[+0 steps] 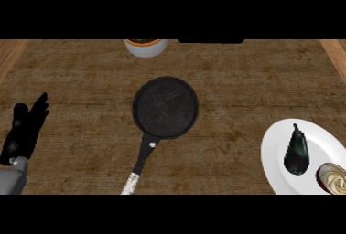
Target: Pick the cupcake from the plate and place it in the pan
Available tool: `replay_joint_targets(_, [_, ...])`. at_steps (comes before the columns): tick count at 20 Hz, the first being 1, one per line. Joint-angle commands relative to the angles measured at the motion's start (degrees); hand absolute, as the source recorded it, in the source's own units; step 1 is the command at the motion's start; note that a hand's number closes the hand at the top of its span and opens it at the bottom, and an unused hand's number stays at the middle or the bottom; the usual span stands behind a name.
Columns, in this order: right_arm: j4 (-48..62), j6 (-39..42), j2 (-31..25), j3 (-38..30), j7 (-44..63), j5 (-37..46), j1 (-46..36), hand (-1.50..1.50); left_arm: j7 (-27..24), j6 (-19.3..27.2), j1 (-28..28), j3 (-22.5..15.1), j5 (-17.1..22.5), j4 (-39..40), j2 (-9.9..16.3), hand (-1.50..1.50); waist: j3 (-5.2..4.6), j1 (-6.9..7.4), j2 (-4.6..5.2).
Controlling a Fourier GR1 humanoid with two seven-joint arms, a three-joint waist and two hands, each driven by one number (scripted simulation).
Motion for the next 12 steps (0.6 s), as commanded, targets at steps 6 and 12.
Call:
replay_joint_targets(6, [3.78, 3.42, 6.62, 1.87, -1.22, 12.17, -0.06, -1.5, 1.39, -1.05, 0.13, 2.19, -2.62, -0.43, -2.43, 0.0, 0.02, -1.02, -0.2])
replay_joint_targets(12, [6.03, 4.82, 13.74, 5.86, -2.1, 19.5, -0.91, -1.5, 2.81, -1.78, 1.22, 3.5, -4.72, -2.83, -3.71, 0.0, 0.03, -0.83, -0.2])
